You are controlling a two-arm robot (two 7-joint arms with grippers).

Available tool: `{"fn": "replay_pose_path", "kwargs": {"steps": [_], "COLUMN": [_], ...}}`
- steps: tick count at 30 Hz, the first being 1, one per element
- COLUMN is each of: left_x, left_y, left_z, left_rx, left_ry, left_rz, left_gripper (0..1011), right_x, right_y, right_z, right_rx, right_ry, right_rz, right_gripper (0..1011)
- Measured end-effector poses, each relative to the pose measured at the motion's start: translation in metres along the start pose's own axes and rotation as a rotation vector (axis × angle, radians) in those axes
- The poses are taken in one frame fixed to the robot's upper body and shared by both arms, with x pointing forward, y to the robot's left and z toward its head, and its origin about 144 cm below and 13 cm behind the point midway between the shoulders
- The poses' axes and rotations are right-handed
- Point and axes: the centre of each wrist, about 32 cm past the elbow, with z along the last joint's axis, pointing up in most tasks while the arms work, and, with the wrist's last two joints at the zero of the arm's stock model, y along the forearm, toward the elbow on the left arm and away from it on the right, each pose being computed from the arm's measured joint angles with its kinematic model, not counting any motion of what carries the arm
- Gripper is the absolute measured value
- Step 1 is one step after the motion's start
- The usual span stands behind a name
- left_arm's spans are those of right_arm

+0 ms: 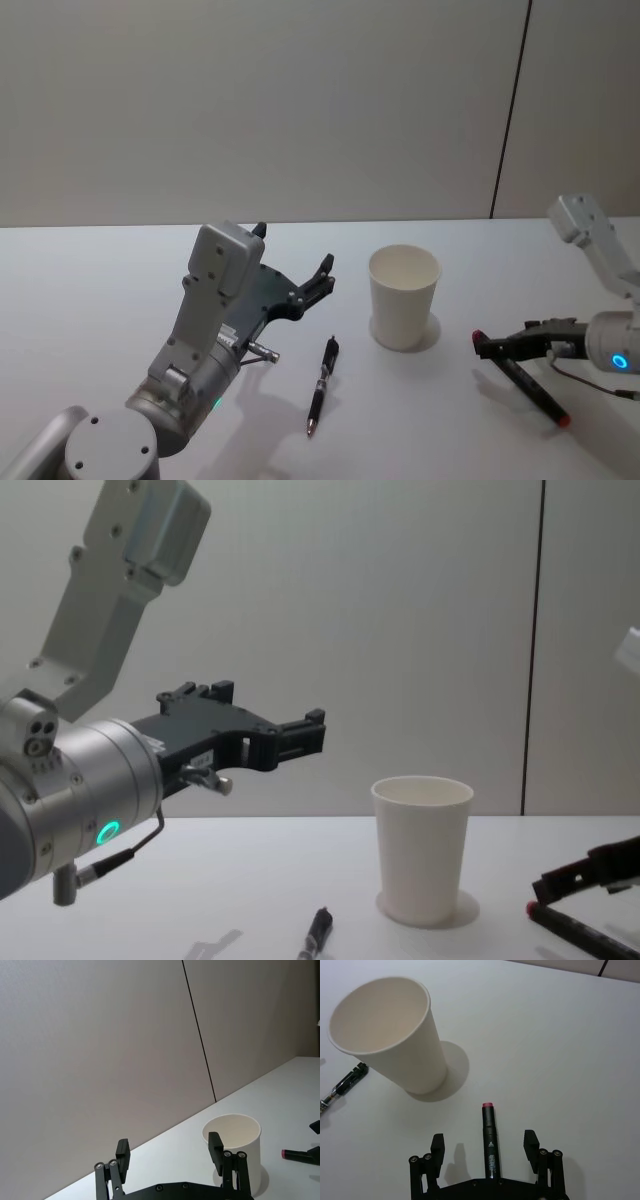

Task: Place the pen into the pen holder.

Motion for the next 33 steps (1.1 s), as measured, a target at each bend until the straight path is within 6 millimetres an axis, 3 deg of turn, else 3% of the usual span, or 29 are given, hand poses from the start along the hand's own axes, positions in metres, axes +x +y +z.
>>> {"fn": "replay_pose_path", "kwargs": {"steps": [23,33], "left_x": [0.000,0.000], "left_y": [0.000,0.000], "left_z": [0.000,0.000], "left_rx": [0.000,0.000], "left_ry": [0.000,0.000], "left_rz": [0.000,0.000], "left_gripper": [1000,1000], "right_x": [0.007,0.009], "right_y": [0.020,0.025], "right_z": [0.002,0.002], "right_rx": [-0.082,-0.095], "right_ry": [-0.022,-0.029], "right_rz": [0.029,0.032], "right_gripper": [996,766]}}
